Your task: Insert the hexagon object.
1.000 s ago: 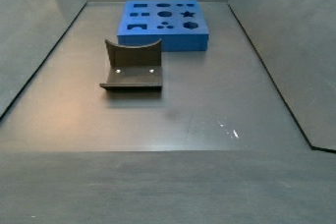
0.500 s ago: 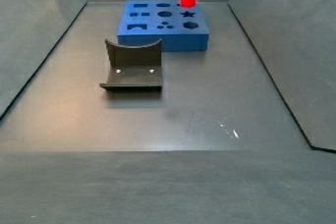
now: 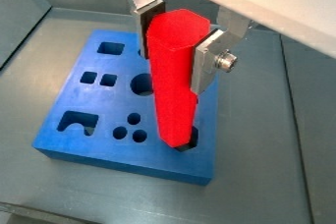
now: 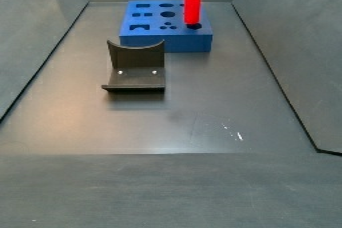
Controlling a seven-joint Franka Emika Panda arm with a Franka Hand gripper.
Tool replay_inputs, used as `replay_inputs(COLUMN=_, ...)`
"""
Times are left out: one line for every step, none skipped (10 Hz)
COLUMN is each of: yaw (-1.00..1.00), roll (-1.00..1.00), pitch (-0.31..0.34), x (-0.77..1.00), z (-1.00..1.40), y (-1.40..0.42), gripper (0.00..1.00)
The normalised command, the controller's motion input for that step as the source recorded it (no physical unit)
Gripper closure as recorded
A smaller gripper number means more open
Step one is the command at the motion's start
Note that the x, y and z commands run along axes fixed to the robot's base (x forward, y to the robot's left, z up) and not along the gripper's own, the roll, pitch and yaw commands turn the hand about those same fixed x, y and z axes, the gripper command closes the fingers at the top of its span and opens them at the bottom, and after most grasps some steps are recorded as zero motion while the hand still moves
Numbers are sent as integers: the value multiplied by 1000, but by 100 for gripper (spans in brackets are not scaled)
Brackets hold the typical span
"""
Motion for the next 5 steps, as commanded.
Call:
replay_inputs(yaw=0, roll=0, pitch=0, x=0, z=-83, y=0, gripper=100)
replay_inputs(yaw=0, roll=-3, pitch=0, x=0, z=-100, y=-31, gripper=100)
replay_inputs(yaw=0, roll=-21, pitch=-11, x=-43, z=-140, y=0, gripper=100)
replay_inputs(yaw=0, roll=-56, pitch=-46, x=-146, z=-160, y=0, gripper=100)
replay_inputs(yaw=0, roll=-50, pitch=-66, x=-120, z=-134, y=-6, gripper=100)
